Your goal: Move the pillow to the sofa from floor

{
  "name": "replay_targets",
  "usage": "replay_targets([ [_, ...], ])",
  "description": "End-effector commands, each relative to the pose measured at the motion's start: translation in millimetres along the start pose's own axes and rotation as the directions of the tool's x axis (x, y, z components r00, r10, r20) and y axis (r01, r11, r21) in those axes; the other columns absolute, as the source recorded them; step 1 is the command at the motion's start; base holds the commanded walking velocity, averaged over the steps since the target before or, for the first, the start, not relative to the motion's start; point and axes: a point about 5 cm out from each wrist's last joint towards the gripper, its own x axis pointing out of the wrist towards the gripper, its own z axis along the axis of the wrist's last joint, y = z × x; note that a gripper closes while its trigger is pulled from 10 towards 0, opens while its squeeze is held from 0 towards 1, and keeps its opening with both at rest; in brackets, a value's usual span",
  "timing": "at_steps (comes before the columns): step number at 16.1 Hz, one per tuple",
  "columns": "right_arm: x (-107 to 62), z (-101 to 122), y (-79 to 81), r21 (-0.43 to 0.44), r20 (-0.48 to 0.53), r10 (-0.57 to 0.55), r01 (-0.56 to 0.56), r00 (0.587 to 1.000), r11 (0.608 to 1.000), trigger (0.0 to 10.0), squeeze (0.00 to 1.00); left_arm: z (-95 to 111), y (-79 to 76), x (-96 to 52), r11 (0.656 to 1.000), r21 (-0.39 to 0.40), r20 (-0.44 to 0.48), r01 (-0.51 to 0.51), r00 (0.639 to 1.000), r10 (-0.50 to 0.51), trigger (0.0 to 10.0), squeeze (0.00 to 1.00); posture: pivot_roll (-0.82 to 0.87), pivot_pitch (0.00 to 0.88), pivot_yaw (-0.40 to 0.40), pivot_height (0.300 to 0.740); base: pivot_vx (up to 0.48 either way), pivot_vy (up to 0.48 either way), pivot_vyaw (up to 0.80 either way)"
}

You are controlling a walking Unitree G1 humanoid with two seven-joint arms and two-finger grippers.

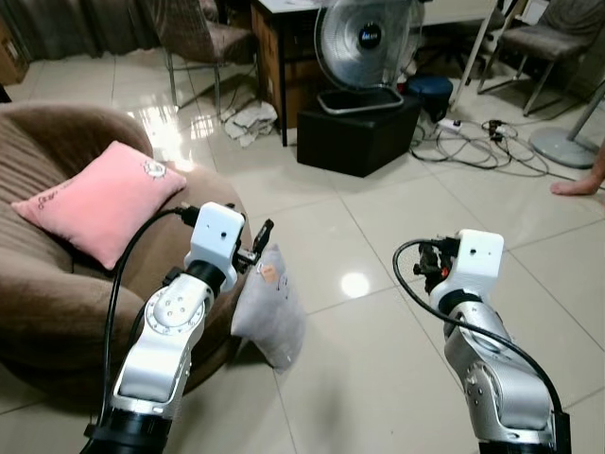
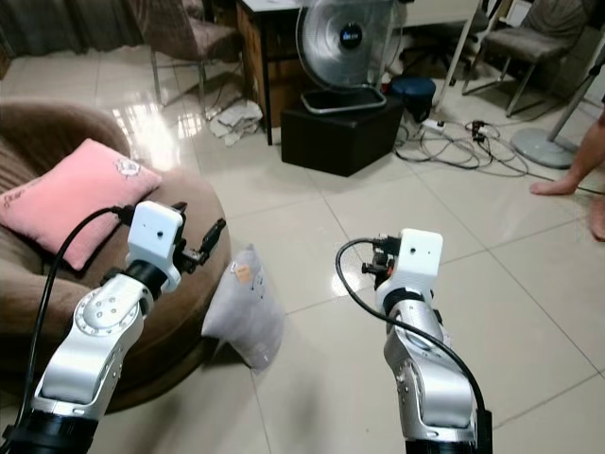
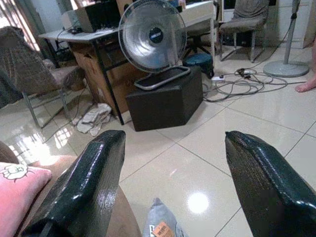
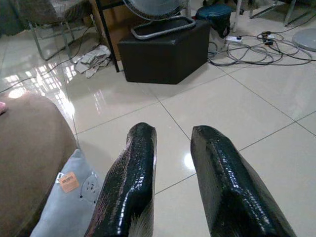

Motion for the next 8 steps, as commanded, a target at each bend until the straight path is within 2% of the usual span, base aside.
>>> replay_targets([
  [1,-0.1,-0.1,0.4,-0.005,0.003,0.008,-0.008,1.0,1.0,10.0,0.0,1.4,0.6,0.8,1.0,0.006,0.003,-0.002,1.0,0.002,10.0,0.0,-0.04,0.0,0.021,0.74,0.352,0.0,0.0],
  [8,0.3,-3.2,4.1,-0.04,-0.011,0.043,-0.043,0.999,0.998,10.0,0.0,0.9,1.6,0.7,1.0,0.009,0.004,-0.002,1.0,0.001,10.0,0.0,-0.04,0.0,0.019,0.74,0.368,0.0,0.0],
])
